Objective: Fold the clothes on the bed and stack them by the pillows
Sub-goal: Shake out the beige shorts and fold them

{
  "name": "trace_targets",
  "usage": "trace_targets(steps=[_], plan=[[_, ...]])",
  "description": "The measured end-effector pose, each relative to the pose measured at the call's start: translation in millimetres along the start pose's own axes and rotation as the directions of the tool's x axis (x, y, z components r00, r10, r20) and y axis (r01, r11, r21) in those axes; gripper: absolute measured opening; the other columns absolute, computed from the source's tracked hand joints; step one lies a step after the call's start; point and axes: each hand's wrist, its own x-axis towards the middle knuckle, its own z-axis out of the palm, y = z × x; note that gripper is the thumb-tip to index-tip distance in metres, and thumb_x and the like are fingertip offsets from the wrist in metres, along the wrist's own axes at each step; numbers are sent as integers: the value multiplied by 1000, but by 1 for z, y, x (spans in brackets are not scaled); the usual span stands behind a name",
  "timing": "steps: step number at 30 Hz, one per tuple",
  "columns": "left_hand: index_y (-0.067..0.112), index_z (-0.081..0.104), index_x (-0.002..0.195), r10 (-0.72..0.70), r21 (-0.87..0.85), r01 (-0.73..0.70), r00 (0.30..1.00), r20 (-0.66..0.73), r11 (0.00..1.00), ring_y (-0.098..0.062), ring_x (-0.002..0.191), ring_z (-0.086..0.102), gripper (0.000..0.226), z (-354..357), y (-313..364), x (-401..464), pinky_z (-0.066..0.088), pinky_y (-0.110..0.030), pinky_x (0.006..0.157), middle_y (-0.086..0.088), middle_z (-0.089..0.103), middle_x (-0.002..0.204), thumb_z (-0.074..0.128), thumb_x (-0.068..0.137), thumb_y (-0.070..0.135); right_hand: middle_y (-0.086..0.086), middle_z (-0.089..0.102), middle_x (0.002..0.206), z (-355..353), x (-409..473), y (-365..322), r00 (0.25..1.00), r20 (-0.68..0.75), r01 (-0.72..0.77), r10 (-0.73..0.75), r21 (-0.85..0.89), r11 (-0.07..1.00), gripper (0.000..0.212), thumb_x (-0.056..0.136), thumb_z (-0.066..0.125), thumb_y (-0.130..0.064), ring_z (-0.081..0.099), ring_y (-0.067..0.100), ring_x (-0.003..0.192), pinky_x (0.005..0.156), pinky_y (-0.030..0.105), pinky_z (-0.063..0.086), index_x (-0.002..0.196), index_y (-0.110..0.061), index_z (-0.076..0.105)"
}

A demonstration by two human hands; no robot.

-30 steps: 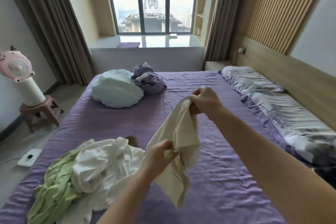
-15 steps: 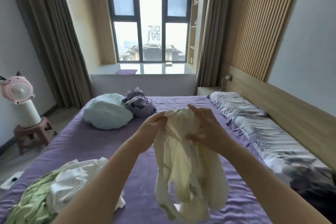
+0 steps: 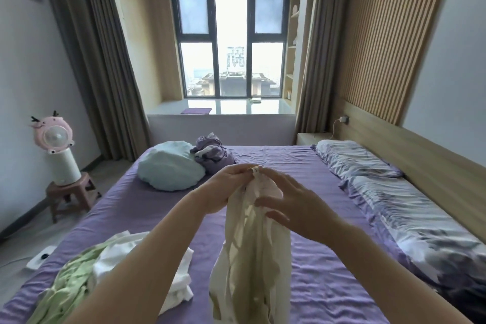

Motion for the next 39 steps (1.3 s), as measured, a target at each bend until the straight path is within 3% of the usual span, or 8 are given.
trace_targets(steps=[4,8,12,16,24,29,34,39], plan=[[9,64,114,12,115,-13,1000,8,993,-9,89,65,24,-27,3,-14,52,-19,81,-2,71,101,46,98,7,1,49,137,2,21,-5,995,38,-100,94,247,964,12,82,70,-28,58,21,111,77,37,54,88,-18,67],[2,58,125,-18,426,13,1000,9,905,-10,85,54,36,-54,-10,-27,44,-21,78,-6,61,95,58,90,-3,0,69,94,1,44,2,963,138,-270,232,511,816,14,81,73,-20,65,18,85,77,28,50,89,-10,65],[-4,62,94,-57,668,107,994,-97,736,-7,65,45,27,-76,-44,-45,35,-16,57,-5,49,77,53,76,-22,3,62,73,5,63,9,875,185,-477,447,486,732,11,80,72,-14,52,15,68,62,11,38,82,-16,61],[16,67,65,-210,672,334,942,-262,661,0,53,47,27,-107,-82,-70,37,-12,55,14,56,58,57,79,-6,-2,52,67,-1,65,28,807,215,-561,551,571,599,17,82,69,-11,43,10,62,59,21,36,77,-20,56],[15,59,83,-224,592,436,890,-398,678,-17,57,62,19,-143,-77,-65,44,-26,47,-3,58,70,43,92,8,7,56,66,-6,26,59,645,407,-756,646,462,464,16,85,62,-2,54,17,61,61,30,52,77,-11,52],[4,63,97,-53,769,319,935,-350,554,-26,88,58,15,-139,-64,-36,45,-33,76,-15,64,96,49,92,6,-6,50,66,-12,5,64,681,369,-719,633,170,674,23,78,59,2,47,13,62,55,8,37,76,-20,53],[6,52,71,63,496,139,927,-369,857,-6,61,42,25,-131,-41,-19,33,-13,52,-4,45,68,44,91,-6,-7,59,72,-16,-19,69,683,399,-689,612,74,721,42,81,50,5,49,9,60,59,16,38,100,-28,67],[17,41,66,64,254,62,886,-459,965,-11,60,31,31,-134,-27,-2,31,-24,53,0,35,63,37,94,3,0,67,76,-22,-27,66,737,334,-644,587,84,761,26,75,60,9,61,21,75,71,33,45,68,-16,65]])
